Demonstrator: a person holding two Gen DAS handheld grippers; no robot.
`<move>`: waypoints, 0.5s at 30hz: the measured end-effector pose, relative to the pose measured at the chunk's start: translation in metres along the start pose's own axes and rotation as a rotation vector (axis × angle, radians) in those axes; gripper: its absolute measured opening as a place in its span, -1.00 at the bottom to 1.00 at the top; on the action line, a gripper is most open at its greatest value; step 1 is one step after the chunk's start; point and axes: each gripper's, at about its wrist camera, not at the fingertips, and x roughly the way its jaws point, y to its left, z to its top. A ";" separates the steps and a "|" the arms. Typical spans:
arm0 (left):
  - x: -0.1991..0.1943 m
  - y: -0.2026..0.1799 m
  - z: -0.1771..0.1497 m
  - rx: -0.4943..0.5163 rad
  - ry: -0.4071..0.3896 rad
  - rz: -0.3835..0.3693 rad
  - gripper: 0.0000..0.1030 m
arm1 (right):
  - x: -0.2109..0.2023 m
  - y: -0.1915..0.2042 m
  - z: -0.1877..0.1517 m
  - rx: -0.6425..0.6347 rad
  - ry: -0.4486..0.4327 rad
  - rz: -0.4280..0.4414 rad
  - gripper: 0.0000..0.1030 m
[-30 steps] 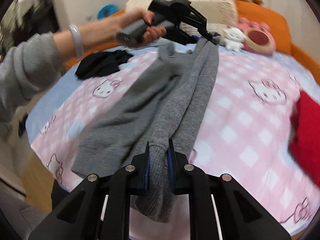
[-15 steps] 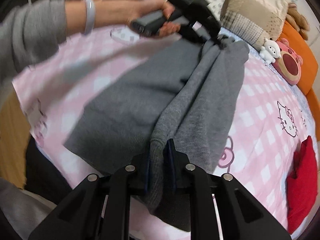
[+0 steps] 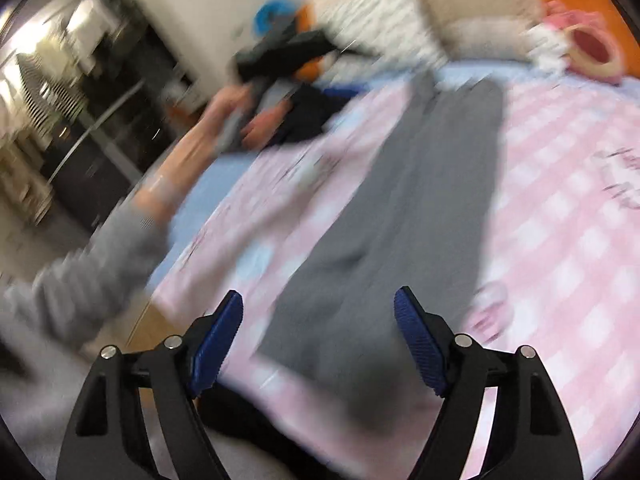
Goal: Fold large clothes
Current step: 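Lay the folded hoodie down and smooth it with both grippers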
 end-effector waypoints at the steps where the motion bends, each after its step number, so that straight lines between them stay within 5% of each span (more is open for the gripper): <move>1: 0.009 -0.012 0.002 0.025 0.019 -0.007 0.54 | -0.001 -0.010 0.004 0.010 -0.031 -0.040 0.23; 3: 0.045 -0.036 0.011 0.067 0.070 -0.017 0.54 | 0.005 -0.029 0.010 0.034 -0.068 -0.112 -0.22; 7: 0.098 -0.044 0.011 0.068 0.139 -0.025 0.54 | 0.034 -0.046 0.013 0.057 -0.081 -0.060 -0.35; 11: 0.127 0.003 0.008 -0.036 0.158 0.052 0.52 | 0.070 -0.051 0.013 0.056 -0.013 -0.024 -0.35; 13: 0.132 0.038 0.002 -0.128 0.153 0.034 0.36 | 0.083 -0.062 0.008 0.043 0.034 -0.063 -0.36; 15: 0.131 0.065 -0.006 -0.175 0.133 -0.017 -0.07 | 0.099 -0.076 -0.002 0.041 0.099 -0.113 -0.42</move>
